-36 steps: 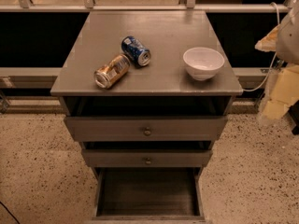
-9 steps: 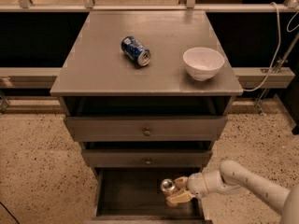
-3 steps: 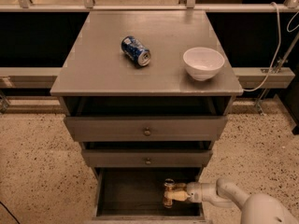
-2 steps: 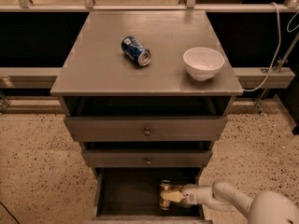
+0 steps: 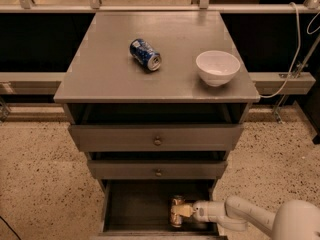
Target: Place orange can into bottom drawer
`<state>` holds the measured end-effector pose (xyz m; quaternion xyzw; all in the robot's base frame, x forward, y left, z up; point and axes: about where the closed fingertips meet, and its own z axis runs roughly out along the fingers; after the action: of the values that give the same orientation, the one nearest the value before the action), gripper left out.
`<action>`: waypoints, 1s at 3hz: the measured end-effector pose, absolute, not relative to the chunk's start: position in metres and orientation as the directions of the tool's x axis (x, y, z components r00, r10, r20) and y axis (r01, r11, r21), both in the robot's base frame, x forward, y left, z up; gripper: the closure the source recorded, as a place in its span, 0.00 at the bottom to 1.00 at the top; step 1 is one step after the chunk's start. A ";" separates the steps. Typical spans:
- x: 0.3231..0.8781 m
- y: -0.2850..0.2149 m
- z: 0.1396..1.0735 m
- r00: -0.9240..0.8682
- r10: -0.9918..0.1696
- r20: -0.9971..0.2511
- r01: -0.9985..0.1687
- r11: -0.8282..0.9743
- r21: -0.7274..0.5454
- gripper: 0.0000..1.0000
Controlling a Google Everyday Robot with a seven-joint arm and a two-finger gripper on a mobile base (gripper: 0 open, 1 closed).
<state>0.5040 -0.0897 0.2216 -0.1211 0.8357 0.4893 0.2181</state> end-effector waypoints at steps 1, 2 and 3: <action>0.515 -0.100 0.226 -0.901 0.074 -0.427 -0.342 0.482 0.807 1.00; 0.531 -0.115 0.233 -0.927 0.130 -0.351 -0.259 0.455 0.852 1.00; 0.538 -0.129 0.227 -0.939 0.157 -0.304 -0.198 0.476 0.857 0.97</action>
Offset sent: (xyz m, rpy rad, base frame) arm 0.0403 -0.0420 0.0211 0.1298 0.2022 -0.1193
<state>0.5378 -0.1286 0.2266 -0.0120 0.8414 0.5117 0.1736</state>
